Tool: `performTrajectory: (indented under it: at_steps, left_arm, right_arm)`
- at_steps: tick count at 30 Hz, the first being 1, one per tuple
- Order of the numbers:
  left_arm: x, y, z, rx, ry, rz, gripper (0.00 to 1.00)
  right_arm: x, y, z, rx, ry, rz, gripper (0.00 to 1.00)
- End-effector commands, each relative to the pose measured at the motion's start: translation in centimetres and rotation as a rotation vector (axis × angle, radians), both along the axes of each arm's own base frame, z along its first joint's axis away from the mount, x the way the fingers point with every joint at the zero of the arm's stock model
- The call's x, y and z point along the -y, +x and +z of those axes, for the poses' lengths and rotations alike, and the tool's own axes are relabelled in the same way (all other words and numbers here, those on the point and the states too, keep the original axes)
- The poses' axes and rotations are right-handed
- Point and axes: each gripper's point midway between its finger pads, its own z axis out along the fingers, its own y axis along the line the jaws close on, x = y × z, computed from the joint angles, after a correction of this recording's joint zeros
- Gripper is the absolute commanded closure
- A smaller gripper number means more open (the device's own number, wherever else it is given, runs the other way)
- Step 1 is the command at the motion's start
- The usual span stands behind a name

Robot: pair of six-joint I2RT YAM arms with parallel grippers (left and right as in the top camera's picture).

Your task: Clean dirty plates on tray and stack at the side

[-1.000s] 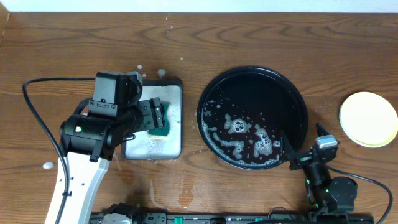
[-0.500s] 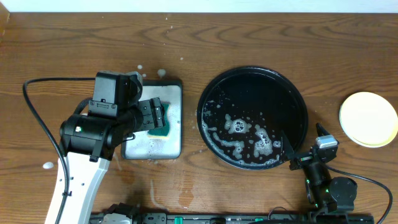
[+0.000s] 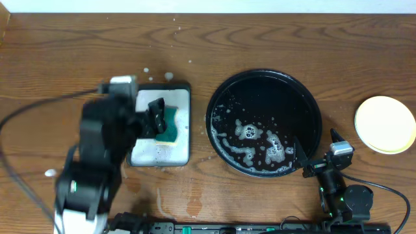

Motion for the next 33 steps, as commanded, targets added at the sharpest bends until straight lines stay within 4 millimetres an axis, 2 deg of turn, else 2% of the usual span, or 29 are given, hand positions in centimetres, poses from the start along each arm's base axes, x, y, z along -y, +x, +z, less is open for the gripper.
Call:
performTrajectory:
  at_steps: [1,8,14,27,33]
  left_arm:
    - [-1.6,-1.5,-1.7,0.121,0.032,0.024,0.17]
    - [-4.1,-4.3,-3.5,0.342,0.012,0.116,0.17]
    - [-4.7,-5.7,-6.3,0.456,0.003,0.141,0.17]
    - [-4.5,-4.1,-13.5,0.422,0.002,0.133,0.17]
    - [-4.5,-4.1,-13.5,0.419,-0.002,0.135,0.17]
  right_arm:
    - [0.0,0.0,-0.1,0.004,-0.011,0.0,0.01]
    - [0.0,0.0,-0.1,0.004,-0.011,0.0,0.01]
    - [0.0,0.0,-0.1,0.004,-0.011,0.0,0.01]
    - [0.0,0.0,-0.1,0.004,-0.011,0.0,0.01]
    - [0.0,0.0,-0.1,0.004,-0.011,0.0,0.01]
